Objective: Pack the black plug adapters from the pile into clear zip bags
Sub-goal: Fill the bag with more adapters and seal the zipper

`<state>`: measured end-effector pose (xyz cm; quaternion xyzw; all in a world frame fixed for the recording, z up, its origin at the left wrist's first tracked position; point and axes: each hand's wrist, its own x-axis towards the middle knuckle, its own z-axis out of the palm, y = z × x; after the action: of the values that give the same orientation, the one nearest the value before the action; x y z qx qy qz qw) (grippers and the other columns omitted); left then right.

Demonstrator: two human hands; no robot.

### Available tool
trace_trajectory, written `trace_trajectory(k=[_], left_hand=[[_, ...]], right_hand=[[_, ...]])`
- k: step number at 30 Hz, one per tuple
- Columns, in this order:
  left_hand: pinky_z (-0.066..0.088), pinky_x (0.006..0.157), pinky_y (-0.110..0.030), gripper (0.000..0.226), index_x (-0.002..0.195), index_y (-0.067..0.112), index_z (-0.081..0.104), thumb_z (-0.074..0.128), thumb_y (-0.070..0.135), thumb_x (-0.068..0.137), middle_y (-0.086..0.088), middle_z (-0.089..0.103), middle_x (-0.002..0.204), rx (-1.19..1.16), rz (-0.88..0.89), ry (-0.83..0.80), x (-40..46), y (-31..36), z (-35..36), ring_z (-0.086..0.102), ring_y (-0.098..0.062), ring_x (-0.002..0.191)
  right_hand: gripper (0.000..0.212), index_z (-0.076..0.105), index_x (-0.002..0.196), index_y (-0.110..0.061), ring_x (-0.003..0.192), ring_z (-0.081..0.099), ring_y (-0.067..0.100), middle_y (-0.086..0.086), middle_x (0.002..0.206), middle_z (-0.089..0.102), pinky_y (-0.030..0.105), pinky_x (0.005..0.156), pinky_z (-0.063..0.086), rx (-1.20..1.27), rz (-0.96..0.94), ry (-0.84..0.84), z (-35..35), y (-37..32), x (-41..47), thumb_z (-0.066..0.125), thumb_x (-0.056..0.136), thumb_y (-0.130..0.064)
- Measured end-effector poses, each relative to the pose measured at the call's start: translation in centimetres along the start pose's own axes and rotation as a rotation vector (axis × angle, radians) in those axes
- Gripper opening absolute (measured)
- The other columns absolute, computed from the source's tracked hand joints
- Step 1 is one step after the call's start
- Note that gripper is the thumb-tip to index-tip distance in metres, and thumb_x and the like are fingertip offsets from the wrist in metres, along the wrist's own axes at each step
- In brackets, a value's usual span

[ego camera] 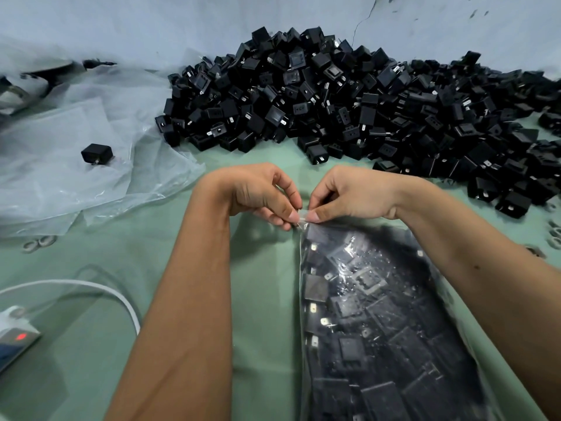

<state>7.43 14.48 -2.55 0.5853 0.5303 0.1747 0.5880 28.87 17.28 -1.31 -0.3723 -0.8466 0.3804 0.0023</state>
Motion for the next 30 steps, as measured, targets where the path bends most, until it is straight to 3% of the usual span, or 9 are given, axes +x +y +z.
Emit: trace_trajectory(k=[4, 8, 13, 17, 22, 23, 27, 30], left_hand=[[0.057, 0.06, -0.021, 0.026, 0.097, 0.002, 0.065, 0.076, -0.014, 0.08, -0.018, 0.075, 0.081, -0.001, 0.02, -0.001, 0.2, 0.1, 0.1, 0.074, -0.021, 0.068], [0.058, 0.062, -0.021, 0.029, 0.088, 0.009, 0.062, 0.074, -0.016, 0.079, -0.017, 0.071, 0.081, 0.002, 0.032, -0.001, 0.4, 0.3, 0.3, 0.069, -0.019, 0.065], [0.056, 0.058, -0.019, 0.031, 0.086, 0.009, 0.06, 0.07, -0.018, 0.08, -0.016, 0.069, 0.077, -0.049, 0.023, -0.013, 0.4, 0.2, 0.2, 0.068, -0.017, 0.06], [0.05, 0.049, -0.016, 0.025, 0.089, 0.009, 0.062, 0.075, -0.011, 0.082, -0.014, 0.07, 0.075, 0.036, 0.006, -0.006, 0.4, 0.5, 0.4, 0.065, -0.016, 0.061], [0.033, 0.048, -0.021, 0.018, 0.09, 0.012, 0.068, 0.081, 0.003, 0.082, -0.017, 0.069, 0.079, 0.199, 0.018, 0.013, 0.6, 1.1, 1.1, 0.059, -0.015, 0.061], [0.032, 0.047, -0.019, 0.017, 0.089, 0.011, 0.069, 0.081, 0.002, 0.082, -0.018, 0.067, 0.078, 0.188, 0.027, 0.017, 0.7, 1.0, 1.1, 0.057, -0.014, 0.059], [0.032, 0.043, -0.015, 0.013, 0.09, 0.008, 0.071, 0.079, 0.0, 0.083, -0.019, 0.067, 0.081, 0.192, 0.036, 0.027, 0.6, 0.8, 1.0, 0.055, -0.009, 0.053], [0.031, 0.044, -0.016, 0.013, 0.096, 0.01, 0.075, 0.081, 0.008, 0.084, -0.012, 0.071, 0.081, 0.262, 0.017, 0.015, 0.8, 1.3, 1.1, 0.051, -0.01, 0.055]], right_hand=[[0.013, 0.081, 0.085, -0.018, 0.062, 0.052, 0.007, 0.012, 0.076, 0.072, 0.024, 0.064, 0.043, -0.002, -0.037, 0.002, 0.1, 0.3, 0.0, 0.078, 0.091, -0.029], [0.013, 0.08, 0.084, -0.016, 0.06, 0.054, 0.004, -0.006, 0.067, 0.069, 0.018, 0.062, 0.044, 0.047, -0.027, 0.006, 0.2, 0.5, 0.0, 0.076, 0.093, -0.025], [0.013, 0.082, 0.09, -0.022, 0.079, 0.067, 0.011, -0.001, 0.087, 0.079, 0.034, 0.087, 0.055, 0.032, 0.032, -0.038, -0.6, 0.6, -0.6, 0.077, 0.092, -0.033], [0.013, 0.079, 0.082, -0.021, 0.067, 0.059, 0.004, -0.006, 0.073, 0.074, 0.027, 0.072, 0.05, 0.013, -0.03, -0.034, -0.3, 0.6, -0.6, 0.076, 0.093, -0.027], [0.011, 0.08, 0.082, -0.022, 0.063, 0.059, -0.002, -0.011, 0.07, 0.073, 0.013, 0.067, 0.045, 0.056, -0.054, -0.011, 0.0, 0.9, -0.5, 0.078, 0.093, -0.023], [0.012, 0.08, 0.081, -0.023, 0.062, 0.057, -0.002, -0.011, 0.069, 0.072, 0.013, 0.066, 0.044, 0.055, -0.045, 0.0, -0.1, 1.0, -0.6, 0.078, 0.093, -0.026], [0.035, 0.082, 0.087, -0.021, 0.073, 0.062, 0.008, -0.004, 0.081, 0.077, 0.034, 0.081, 0.05, 0.041, 0.074, -0.077, -1.6, 1.1, -1.4, 0.068, 0.091, -0.053], [0.048, 0.082, 0.089, -0.025, 0.066, 0.059, 0.006, -0.008, 0.075, 0.072, 0.033, 0.076, 0.044, -0.035, 0.135, -0.092, -2.9, 1.5, -2.4, 0.057, 0.086, -0.066]])
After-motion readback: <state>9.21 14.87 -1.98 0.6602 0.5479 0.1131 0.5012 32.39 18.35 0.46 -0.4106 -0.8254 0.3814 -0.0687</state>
